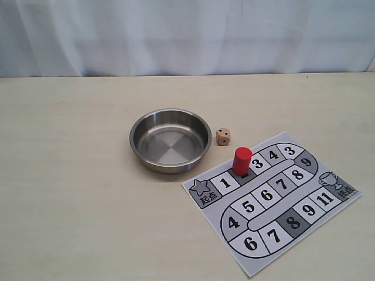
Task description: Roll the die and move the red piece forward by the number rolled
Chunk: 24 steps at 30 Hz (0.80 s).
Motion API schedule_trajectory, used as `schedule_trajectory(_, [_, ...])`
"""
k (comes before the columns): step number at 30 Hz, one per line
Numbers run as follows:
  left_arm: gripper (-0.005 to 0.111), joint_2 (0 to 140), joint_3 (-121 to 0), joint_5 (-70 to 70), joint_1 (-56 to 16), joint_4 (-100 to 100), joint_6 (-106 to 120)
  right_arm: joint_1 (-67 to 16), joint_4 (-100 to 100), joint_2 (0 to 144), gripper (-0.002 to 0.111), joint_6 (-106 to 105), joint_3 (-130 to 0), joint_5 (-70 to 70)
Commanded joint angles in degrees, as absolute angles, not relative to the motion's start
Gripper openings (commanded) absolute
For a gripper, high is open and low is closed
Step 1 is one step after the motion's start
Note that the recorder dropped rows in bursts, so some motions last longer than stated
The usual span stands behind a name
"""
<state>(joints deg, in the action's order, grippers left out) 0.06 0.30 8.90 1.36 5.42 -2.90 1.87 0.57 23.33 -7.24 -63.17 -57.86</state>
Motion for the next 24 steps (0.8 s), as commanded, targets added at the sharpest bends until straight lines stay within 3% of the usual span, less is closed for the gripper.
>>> schedule_trajectory(1, [0.000,0.00,0.00,8.13,1.36,5.36,-3.03,1.88,0.59,17.24,0.004,-7.70,-63.23,-61.34])
schedule_trajectory(15, [0.000,0.00,0.00,8.13,1.36,5.36,-3.03,1.88,0.59,0.99,0.004,-7.70,-63.23,-66.18])
schedule_trajectory(24, [0.000,0.00,0.00,8.23,1.36,5.36,-3.03,1.88,0.59,0.00,0.004,-7.70,-63.10,-66.00])
